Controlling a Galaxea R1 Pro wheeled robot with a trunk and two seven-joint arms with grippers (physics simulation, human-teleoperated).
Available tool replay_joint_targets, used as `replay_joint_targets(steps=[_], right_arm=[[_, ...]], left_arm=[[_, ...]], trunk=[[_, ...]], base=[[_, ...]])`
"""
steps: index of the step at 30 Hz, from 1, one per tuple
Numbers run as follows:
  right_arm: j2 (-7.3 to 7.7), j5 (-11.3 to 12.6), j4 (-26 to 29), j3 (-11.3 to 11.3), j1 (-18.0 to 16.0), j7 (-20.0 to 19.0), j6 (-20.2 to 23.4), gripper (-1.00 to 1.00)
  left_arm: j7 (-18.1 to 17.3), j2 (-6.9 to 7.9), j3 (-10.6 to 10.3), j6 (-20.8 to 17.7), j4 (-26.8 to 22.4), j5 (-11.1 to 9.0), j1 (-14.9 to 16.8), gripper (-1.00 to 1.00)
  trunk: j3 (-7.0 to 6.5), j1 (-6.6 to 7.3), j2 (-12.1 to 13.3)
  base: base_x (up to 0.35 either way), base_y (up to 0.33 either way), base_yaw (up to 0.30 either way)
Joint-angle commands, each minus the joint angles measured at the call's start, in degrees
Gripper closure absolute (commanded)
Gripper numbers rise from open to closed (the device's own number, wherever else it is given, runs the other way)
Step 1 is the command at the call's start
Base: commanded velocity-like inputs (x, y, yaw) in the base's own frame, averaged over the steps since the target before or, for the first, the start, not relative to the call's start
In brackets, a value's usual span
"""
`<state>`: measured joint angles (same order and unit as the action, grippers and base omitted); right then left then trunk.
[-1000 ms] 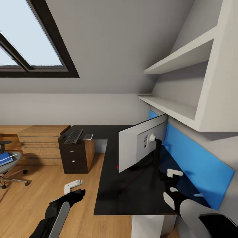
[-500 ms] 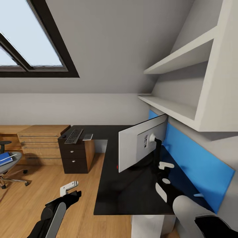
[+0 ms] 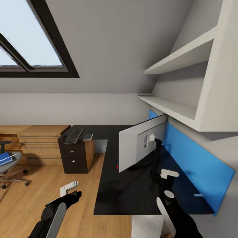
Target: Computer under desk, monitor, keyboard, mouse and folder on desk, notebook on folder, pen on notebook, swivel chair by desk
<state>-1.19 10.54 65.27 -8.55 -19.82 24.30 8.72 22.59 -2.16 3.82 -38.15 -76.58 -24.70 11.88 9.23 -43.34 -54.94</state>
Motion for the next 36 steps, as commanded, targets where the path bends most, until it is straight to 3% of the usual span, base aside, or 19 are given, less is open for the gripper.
replay_joint_targets(steps=[1,14,20,21,25,30,36], right_arm=[[0.03,0.30,0.31,-0.43,0.06,0.54,0.32,-1.00],[0.01,0.04,1.56,-3.36,0.64,1.19,0.07,-1.00],[-0.01,-1.13,1.58,-3.97,0.76,2.21,-0.75,-1.00],[-0.03,-2.47,1.53,-4.49,0.81,3.48,-1.35,-1.00],[-0.04,-3.67,1.48,-6.23,0.85,5.88,-2.36,-1.00],[0.01,-4.21,1.24,-9.45,0.89,10.32,-4.92,-1.00],[0.11,-4.40,1.02,-11.69,0.90,12.38,-6.97,-1.00]], left_arm=[[0.43,-0.03,0.06,-0.18,-0.07,-0.61,0.05,-1.00],[0.36,-0.03,0.05,-0.17,-0.09,-0.61,0.05,-1.00],[0.35,-0.03,-0.01,-0.17,-0.08,-0.61,0.05,-1.00],[0.35,-0.03,-0.03,-0.17,-0.07,-0.61,0.06,-1.00],[0.35,-0.03,-0.03,-0.17,-0.06,-0.61,0.05,-1.00],[0.28,-0.03,-0.04,-0.17,-0.07,-0.61,0.03,-1.00],[0.27,-0.03,-0.04,-0.17,-0.08,-0.61,0.04,-1.00]], trunk=[[0.09,-0.01,-0.07],[0.09,-0.01,-0.07],[0.09,-0.01,-0.07],[0.09,-0.01,-0.07],[0.09,-0.01,-0.07],[0.09,-0.01,-0.07],[0.09,-0.01,-0.07]], base=[[0.000,0.024,0.000],[0.000,0.221,0.000],[0.000,0.298,0.000],[0.000,0.302,0.000],[0.000,0.302,0.000],[0.000,0.268,0.000],[0.030,0.139,0.000]])
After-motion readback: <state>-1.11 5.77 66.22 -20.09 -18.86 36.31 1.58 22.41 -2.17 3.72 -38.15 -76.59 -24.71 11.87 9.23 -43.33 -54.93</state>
